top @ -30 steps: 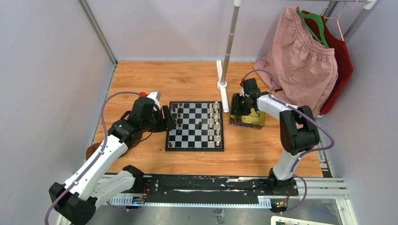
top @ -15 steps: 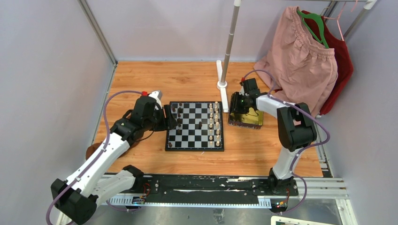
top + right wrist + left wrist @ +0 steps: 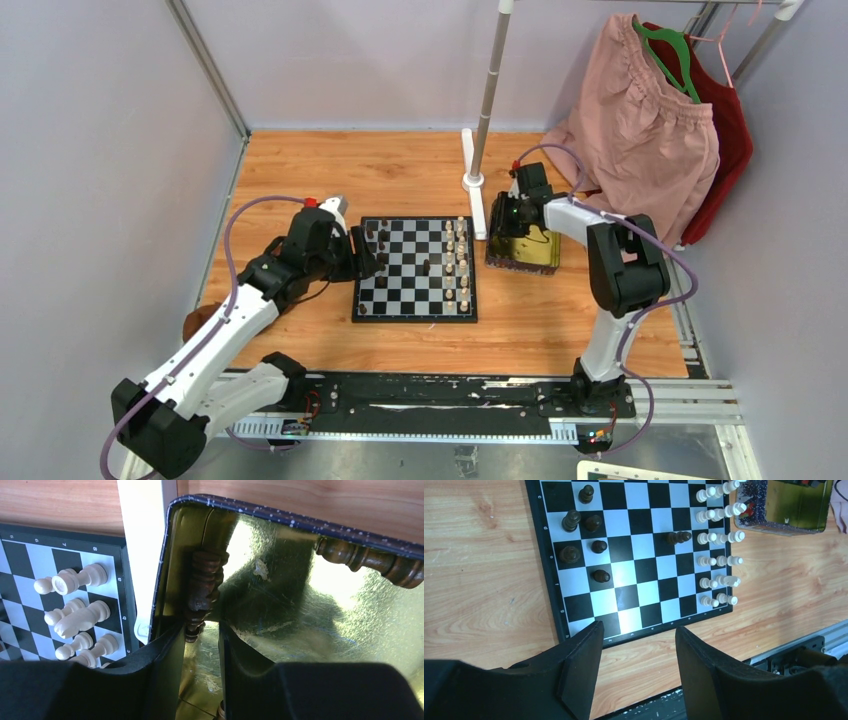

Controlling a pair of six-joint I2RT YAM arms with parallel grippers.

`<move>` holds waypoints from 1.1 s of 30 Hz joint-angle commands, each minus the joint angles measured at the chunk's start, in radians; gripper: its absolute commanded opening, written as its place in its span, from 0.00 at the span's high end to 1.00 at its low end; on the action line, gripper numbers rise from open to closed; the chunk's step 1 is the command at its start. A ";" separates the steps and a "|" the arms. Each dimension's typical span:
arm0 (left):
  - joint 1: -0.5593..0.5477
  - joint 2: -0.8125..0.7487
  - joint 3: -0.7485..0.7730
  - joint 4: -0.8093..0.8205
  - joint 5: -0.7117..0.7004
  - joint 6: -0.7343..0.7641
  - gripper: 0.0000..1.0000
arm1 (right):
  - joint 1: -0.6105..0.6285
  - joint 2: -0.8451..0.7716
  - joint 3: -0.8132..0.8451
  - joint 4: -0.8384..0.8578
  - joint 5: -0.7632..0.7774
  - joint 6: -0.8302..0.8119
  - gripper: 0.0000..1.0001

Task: Set up the chess pieces on the board
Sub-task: Pick up the chess piece from the storage box.

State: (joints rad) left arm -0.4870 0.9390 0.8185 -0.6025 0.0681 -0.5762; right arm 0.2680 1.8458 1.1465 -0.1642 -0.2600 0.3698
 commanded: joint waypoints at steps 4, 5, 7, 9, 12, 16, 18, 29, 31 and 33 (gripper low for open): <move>-0.005 -0.014 -0.021 0.045 0.007 -0.013 0.40 | 0.055 0.055 0.045 -0.099 0.101 -0.071 0.64; -0.005 -0.017 -0.023 0.046 0.006 -0.013 0.40 | 0.062 0.060 0.053 -0.107 0.111 -0.076 0.64; -0.005 -0.027 -0.026 0.045 0.003 -0.014 0.40 | 0.076 0.070 0.071 -0.126 0.127 -0.084 0.64; -0.005 -0.030 -0.031 0.044 0.002 -0.014 0.40 | 0.089 0.078 0.088 -0.147 0.149 -0.090 0.65; -0.004 -0.036 -0.038 0.044 0.004 -0.010 0.40 | 0.108 0.086 0.104 -0.177 0.199 -0.104 0.65; -0.005 -0.043 -0.047 0.042 0.004 -0.005 0.40 | 0.120 0.092 0.113 -0.210 0.246 -0.113 0.68; -0.005 -0.046 -0.047 0.042 0.003 -0.003 0.40 | 0.120 0.093 0.111 -0.218 0.257 -0.114 0.74; -0.006 -0.037 -0.042 0.055 0.008 0.001 0.40 | 0.118 0.029 0.113 -0.253 0.328 -0.137 1.00; -0.005 -0.027 -0.037 0.063 0.012 0.001 0.40 | 0.116 0.006 0.121 -0.264 0.332 -0.144 1.00; -0.005 -0.016 -0.031 0.071 0.020 0.000 0.39 | 0.113 -0.016 0.131 -0.276 0.334 -0.149 1.00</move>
State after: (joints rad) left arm -0.4870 0.9085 0.7765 -0.5739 0.0708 -0.5831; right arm 0.3775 1.8816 1.2648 -0.3439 0.0284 0.2531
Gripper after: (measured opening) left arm 0.602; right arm 0.208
